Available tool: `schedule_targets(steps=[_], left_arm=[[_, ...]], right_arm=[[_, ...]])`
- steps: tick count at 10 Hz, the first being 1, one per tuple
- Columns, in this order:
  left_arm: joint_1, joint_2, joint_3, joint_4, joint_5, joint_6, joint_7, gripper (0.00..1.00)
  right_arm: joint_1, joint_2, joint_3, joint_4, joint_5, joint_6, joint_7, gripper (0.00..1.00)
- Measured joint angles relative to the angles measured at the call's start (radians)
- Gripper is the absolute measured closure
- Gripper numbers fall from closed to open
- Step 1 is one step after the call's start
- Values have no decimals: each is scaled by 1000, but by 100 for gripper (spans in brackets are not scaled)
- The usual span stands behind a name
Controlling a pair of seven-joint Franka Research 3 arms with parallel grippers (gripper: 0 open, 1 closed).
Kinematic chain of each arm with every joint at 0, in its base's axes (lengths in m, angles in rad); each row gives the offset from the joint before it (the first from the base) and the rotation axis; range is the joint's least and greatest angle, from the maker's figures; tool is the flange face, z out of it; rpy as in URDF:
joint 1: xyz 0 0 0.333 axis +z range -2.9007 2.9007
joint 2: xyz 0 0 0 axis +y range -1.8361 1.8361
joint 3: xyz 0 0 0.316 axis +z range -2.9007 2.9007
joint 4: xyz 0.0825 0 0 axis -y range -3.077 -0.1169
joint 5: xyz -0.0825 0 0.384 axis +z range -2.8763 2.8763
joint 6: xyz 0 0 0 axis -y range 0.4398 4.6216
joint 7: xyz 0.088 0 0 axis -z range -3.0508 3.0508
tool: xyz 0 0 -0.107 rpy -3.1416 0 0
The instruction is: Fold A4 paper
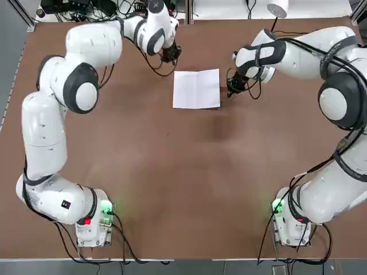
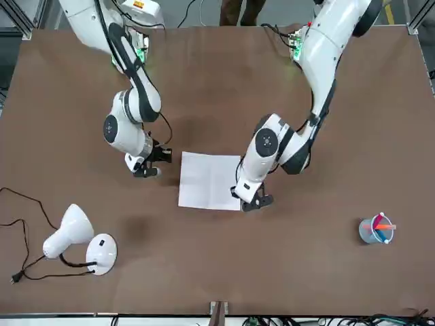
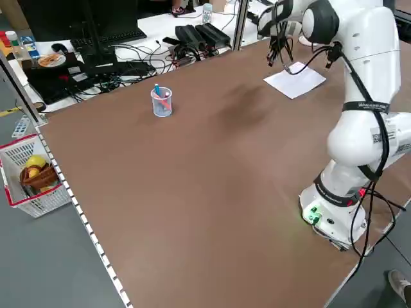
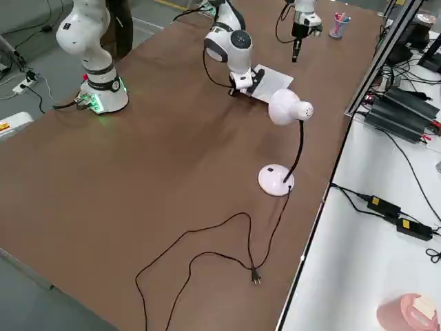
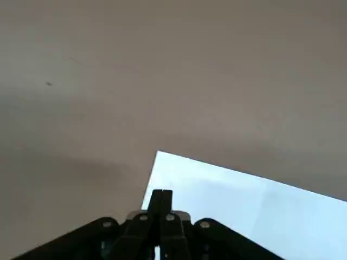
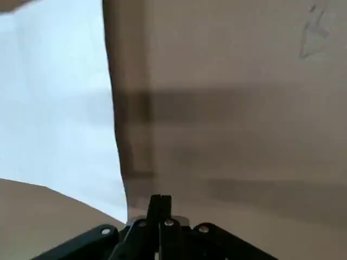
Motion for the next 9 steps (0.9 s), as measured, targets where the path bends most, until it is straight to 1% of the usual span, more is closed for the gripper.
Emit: schedule_targets(steps=[2,4,6,8,9], left_arm=[[-27,56,25,0,31,50,-22,99],[-41,88,41,1,58,80,-24,99],[-55,98,49,2,62,90,-24,99],[-78,101,68,10,63,90,-24,99],[-90,111,85,14,63,97,-24,99]], right_arm=[[0,29,14,2,12,13,-1,99],[1,44,31,7,47,28,-8,99],[3,75,61,19,64,89,-10,99],[6,112,73,49,83,107,-11,99],[6,118,74,61,92,107,-12,99]])
